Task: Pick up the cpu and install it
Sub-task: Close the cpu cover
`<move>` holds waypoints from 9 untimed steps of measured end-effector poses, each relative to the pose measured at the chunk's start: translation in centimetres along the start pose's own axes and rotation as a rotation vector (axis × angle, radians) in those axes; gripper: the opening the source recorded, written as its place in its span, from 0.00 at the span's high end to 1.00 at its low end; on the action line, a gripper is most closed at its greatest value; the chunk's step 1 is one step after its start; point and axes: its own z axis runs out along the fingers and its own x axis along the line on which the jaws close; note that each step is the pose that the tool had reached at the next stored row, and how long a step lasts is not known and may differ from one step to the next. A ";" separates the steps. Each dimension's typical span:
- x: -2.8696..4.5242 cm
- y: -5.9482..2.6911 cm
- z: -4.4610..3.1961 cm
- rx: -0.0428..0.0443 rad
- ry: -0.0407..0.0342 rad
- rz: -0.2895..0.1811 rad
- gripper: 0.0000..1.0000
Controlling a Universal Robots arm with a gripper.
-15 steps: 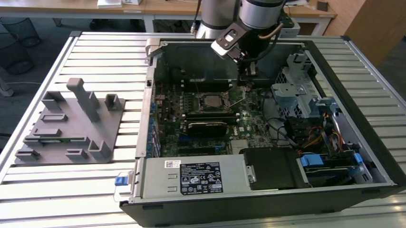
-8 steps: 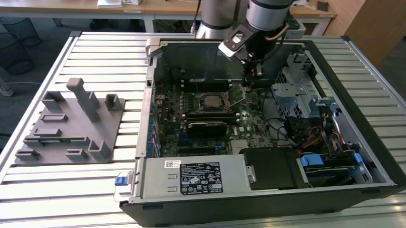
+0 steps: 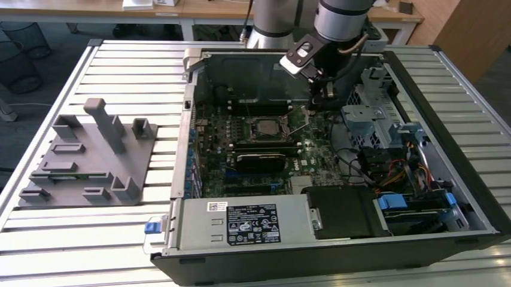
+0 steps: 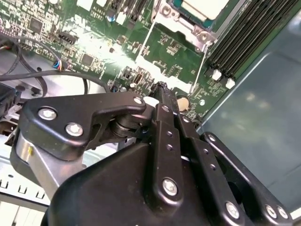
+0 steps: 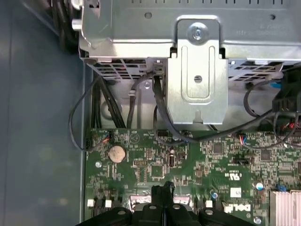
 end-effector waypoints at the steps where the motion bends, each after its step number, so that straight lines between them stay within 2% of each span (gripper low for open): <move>1: 0.00 0.12 0.08 0.0000 0.0000 -0.004 0.89; 4: 0.00 0.32 0.38 0.0006 0.0003 -0.026 0.89; 9: 0.00 0.63 0.88 0.0007 0.0004 -0.029 0.89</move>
